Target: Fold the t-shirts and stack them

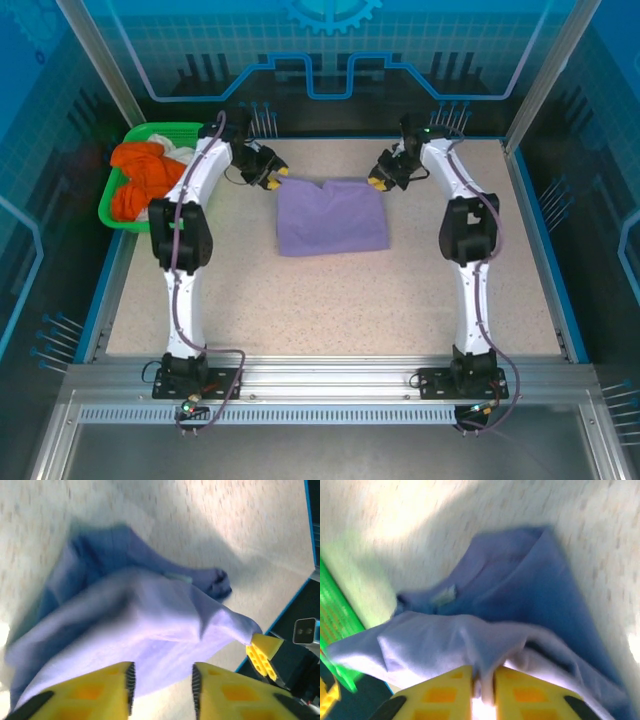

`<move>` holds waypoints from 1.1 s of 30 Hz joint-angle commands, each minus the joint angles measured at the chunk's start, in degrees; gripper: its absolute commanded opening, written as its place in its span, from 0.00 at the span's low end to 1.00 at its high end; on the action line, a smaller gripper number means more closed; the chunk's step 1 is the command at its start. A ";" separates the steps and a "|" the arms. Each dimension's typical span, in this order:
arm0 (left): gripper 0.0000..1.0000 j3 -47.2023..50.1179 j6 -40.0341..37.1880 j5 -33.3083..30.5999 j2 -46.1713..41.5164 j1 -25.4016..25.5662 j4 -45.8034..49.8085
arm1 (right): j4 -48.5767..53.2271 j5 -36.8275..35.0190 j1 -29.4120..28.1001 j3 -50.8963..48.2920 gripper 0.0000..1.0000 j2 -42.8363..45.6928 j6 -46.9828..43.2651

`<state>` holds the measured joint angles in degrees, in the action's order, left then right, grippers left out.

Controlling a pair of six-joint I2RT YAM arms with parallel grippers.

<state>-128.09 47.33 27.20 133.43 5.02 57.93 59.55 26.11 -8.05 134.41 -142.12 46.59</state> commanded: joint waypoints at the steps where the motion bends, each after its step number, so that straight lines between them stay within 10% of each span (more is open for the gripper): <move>1: 0.55 -11.34 2.94 -4.55 7.86 -1.77 8.61 | 4.83 3.62 3.16 10.01 0.65 -9.22 7.85; 3: 0.76 -12.82 2.66 -5.64 7.23 -1.77 8.04 | 5.80 3.05 4.40 15.29 0.75 -11.37 9.13; 7: 0.74 -6.63 1.83 -10.57 -0.24 -1.21 6.16 | 5.23 -0.35 5.81 10.44 0.71 -5.13 6.14; 14: 0.50 13.84 2.43 -1.32 -10.95 6.73 -6.04 | -17.79 2.68 -0.40 -28.66 0.51 20.87 1.67; 24: 0.41 32.91 -5.03 -4.63 -10.55 14.14 -13.10 | -31.31 4.58 -6.03 -48.81 0.23 19.43 4.77; 33: 0.38 53.15 -17.68 -8.95 -17.25 16.86 -12.54 | -42.08 4.36 -7.40 -72.34 0.19 27.61 2.74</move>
<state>-81.89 35.42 22.22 118.48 20.58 42.59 18.06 33.28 -14.50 69.36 -116.11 50.33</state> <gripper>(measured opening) 0.381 0.182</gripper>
